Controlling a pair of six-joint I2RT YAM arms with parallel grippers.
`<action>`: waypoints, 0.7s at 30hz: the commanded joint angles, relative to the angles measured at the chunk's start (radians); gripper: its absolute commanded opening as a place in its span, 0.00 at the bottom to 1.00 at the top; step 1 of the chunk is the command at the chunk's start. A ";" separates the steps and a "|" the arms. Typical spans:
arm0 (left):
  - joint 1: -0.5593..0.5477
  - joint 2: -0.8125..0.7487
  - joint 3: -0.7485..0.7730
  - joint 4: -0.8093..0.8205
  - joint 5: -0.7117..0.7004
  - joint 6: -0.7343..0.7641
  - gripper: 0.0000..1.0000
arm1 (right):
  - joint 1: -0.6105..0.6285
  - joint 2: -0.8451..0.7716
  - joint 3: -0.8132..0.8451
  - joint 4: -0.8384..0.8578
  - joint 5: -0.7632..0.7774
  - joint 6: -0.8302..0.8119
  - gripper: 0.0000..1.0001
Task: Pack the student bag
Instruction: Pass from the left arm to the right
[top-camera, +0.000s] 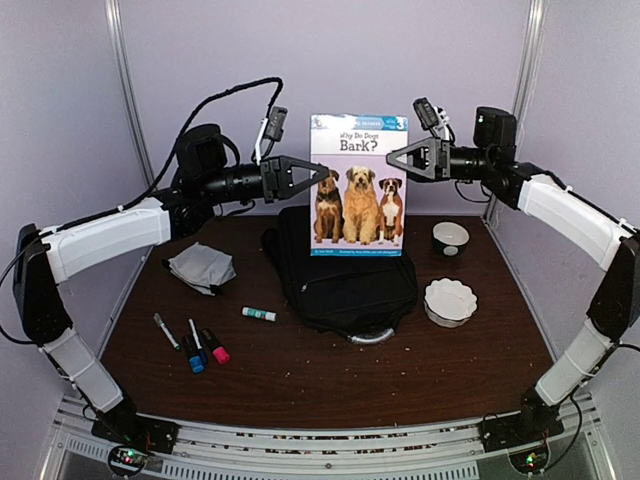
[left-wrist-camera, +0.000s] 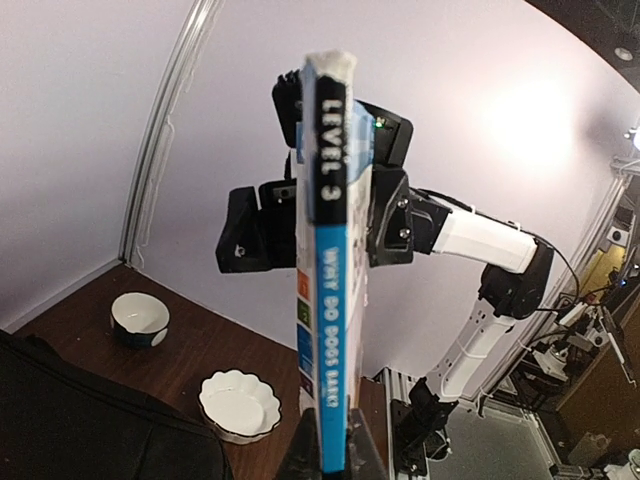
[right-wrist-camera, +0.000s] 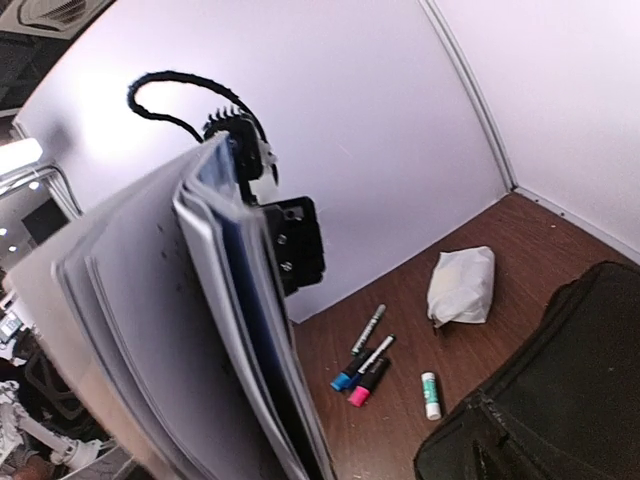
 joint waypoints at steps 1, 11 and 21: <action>0.003 0.031 0.007 0.124 0.049 -0.049 0.00 | 0.048 0.026 -0.089 0.534 -0.095 0.423 0.88; 0.045 0.009 0.003 -0.007 -0.163 -0.002 0.00 | 0.072 -0.004 -0.231 0.605 -0.072 0.466 0.60; 0.071 -0.004 -0.035 0.008 -0.271 -0.041 0.00 | 0.122 -0.059 -0.227 0.101 0.033 0.042 0.48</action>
